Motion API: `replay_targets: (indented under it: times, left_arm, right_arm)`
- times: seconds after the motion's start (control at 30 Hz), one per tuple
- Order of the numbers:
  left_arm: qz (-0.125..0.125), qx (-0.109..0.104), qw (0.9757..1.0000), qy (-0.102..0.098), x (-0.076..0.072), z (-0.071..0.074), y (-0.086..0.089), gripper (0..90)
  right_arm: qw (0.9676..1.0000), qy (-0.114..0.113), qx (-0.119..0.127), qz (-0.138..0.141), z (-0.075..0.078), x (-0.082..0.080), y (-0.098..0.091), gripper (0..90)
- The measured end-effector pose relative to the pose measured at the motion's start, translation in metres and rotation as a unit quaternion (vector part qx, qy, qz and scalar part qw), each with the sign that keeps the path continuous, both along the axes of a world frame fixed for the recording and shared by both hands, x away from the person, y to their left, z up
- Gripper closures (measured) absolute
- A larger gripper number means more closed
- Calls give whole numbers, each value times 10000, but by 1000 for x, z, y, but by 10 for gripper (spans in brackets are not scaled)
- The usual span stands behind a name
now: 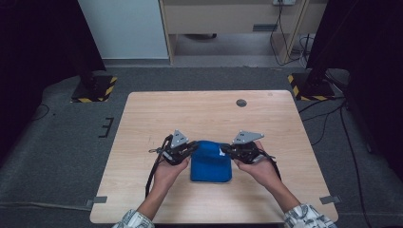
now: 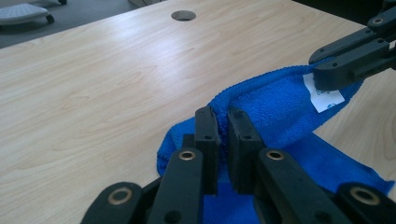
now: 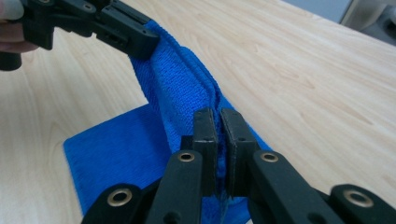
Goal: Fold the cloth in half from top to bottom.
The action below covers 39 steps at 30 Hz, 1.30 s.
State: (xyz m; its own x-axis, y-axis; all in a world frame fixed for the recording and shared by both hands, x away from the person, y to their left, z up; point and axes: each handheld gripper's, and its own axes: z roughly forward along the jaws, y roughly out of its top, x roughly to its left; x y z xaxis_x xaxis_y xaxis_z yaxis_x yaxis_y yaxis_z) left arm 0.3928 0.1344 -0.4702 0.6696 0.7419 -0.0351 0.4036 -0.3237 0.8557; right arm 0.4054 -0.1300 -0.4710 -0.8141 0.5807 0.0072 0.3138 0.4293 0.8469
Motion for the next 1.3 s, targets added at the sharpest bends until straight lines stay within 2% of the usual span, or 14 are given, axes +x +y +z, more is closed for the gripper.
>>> replay_targets:
  times: [0.27,0.57,0.7,0.83,0.9,0.97,1.1,1.17,1.3]
  left_arm:
    - [-89,18,9999,84,-7,-9,-1,824]
    - [-59,-119,9996,242,-13,-19,5,784]
    - [-119,-106,9995,273,-18,-22,8,702]
    - [-81,-114,9994,318,-27,-24,17,603]
    - [-27,-154,9992,371,-30,-25,22,546]
    - [-13,-354,9983,473,-32,-23,26,490]
    - [-13,-423,9984,376,-37,-19,32,444]
    - [67,-494,9981,349,-36,-19,35,435]
    - [158,-494,9982,305,-32,-20,36,409]
  right_arm:
    - [10000,83,-4,-15,-13,-7,-4,849]
    - [10000,44,-51,40,-21,-13,-4,837]
    - [9997,119,-197,121,-30,-17,-5,813]
    - [9994,131,-284,178,-32,-20,-4,805]
    - [9993,141,-281,221,-32,-21,-4,795]
    - [9991,154,-309,253,-34,-23,-4,785]
    - [9983,171,-429,361,-36,-30,-2,764]
    - [9979,166,-463,418,-37,-33,-1,752]
    - [9975,177,-521,438,-36,-36,-1,687]
